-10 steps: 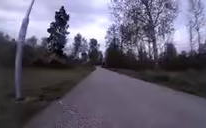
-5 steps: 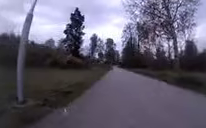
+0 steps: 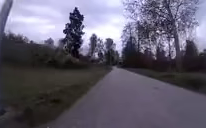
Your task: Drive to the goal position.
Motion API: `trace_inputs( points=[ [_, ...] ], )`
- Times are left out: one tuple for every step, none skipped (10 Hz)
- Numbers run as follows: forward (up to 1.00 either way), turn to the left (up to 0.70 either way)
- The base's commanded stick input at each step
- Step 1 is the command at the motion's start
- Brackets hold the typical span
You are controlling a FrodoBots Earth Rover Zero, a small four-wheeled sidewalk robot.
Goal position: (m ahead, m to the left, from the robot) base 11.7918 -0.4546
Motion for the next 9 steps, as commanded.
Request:
trace_inputs(
  points=[
    [1.0, 0.0],
    [1.0, -0.1],
    [1.0, -0.26],
    [1.0, -0.34],
    [1.0, -0.4],
    [1.0, -0.4],
    [1.0, -0.18],
    [1.0, 0.0],
    [1.0, 0.0]
  ],
)
